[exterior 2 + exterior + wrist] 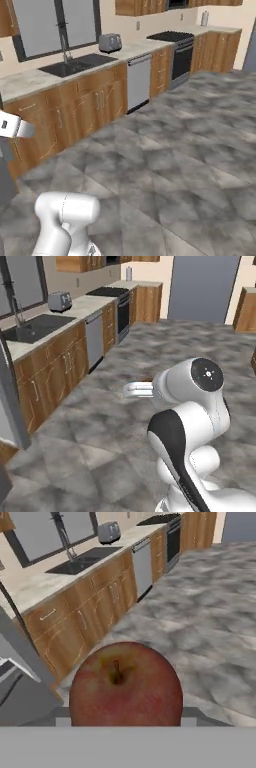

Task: Pick the peach and apple from the fridge and place them on the plate next to the blender to make a fruit smoothie.

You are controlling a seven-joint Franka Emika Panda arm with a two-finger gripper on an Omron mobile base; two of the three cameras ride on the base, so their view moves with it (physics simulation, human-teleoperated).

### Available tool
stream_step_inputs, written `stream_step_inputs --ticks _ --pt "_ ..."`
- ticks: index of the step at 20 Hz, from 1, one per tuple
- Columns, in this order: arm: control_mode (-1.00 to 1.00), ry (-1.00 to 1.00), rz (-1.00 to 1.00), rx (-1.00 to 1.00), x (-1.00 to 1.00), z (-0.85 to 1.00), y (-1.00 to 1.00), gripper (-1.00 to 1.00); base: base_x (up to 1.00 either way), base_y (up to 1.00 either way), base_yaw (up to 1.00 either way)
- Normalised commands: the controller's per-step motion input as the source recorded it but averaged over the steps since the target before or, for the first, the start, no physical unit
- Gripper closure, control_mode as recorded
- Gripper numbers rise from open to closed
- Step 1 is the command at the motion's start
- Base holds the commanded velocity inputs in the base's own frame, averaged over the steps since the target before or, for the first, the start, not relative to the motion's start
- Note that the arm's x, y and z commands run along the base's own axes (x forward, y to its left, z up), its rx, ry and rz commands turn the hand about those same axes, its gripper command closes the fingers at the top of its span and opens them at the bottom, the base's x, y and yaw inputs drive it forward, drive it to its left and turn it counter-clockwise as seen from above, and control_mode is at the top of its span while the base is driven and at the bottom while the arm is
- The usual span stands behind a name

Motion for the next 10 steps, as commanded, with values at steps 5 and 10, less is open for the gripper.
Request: stream_step_inputs --ticks 5,10 --pt "1.00 0.00 0.00 0.00 0.00 0.00 0.00 1.00 0.00 0.00 -0.79" --pt "1.00 0.00 0.00 0.00 0.00 0.00 0.00 1.00 0.06 0.00 -0.78"
